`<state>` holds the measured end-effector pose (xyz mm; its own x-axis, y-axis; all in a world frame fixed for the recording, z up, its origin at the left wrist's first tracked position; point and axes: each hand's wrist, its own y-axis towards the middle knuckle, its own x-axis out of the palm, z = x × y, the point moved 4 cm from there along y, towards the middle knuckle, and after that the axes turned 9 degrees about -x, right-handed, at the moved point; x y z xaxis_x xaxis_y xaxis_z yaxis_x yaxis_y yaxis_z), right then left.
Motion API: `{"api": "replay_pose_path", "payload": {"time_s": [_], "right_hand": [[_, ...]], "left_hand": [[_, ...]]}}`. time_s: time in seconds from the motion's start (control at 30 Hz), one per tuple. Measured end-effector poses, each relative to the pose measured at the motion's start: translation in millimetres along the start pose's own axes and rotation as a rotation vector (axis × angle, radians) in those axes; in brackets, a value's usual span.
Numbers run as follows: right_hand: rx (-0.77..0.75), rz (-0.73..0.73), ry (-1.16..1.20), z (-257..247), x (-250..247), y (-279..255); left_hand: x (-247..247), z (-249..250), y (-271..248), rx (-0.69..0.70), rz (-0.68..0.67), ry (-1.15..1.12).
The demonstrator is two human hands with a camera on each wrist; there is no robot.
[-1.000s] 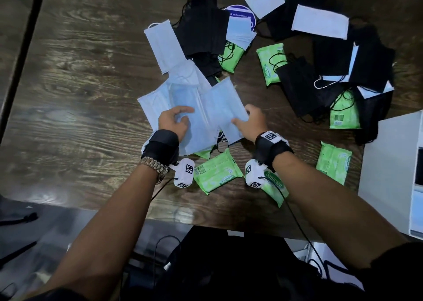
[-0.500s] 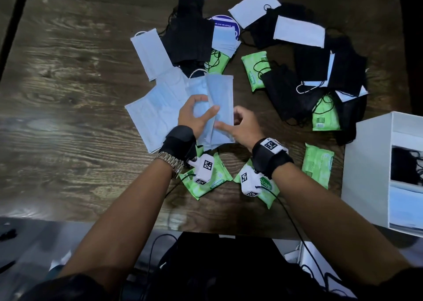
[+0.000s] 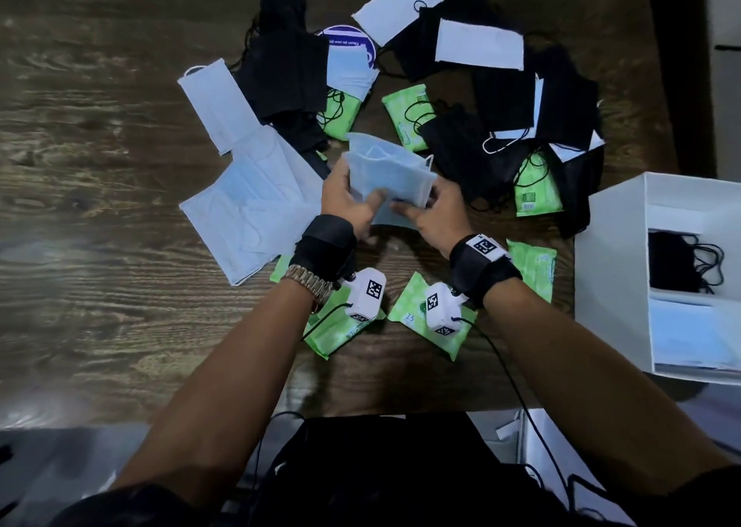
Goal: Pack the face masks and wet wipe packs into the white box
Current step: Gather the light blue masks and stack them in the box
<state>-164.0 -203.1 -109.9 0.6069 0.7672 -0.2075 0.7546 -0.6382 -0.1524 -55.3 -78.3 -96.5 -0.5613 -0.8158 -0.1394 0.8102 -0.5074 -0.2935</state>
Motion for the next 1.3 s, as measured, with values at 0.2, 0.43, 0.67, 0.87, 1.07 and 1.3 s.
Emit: {"api": "replay_pose_path", "payload": {"time_s": [0.2,0.43,0.67,0.87,1.07,1.3], "right_hand": [[-0.061,-0.060,-0.155,16.5,-13.7,-0.7],[-0.088,0.031,-0.133,22.1,-23.6,0.6],[-0.078,-0.001,-0.143,23.2,-24.7,16.5],[-0.045,-0.055,-0.144,20.6,-47.7,16.0],[0.026,-0.129,-0.184,37.9,-57.6,11.6],[-0.083,-0.236,-0.316,3.1,-104.9,9.8]], "left_hand": [[44.8,-15.2,2.4,-0.009,-0.168,-0.040],[65.1,-16.5,9.2,-0.096,-0.166,-0.117],[80.2,-10.1,1.3,-0.077,-0.179,-0.051],[58.6,-6.2,11.5,-0.024,-0.130,0.037],[82.7,-2.7,1.2,0.014,-0.236,0.142],[94.5,31.9,2.4,0.075,-0.193,0.051]]}}
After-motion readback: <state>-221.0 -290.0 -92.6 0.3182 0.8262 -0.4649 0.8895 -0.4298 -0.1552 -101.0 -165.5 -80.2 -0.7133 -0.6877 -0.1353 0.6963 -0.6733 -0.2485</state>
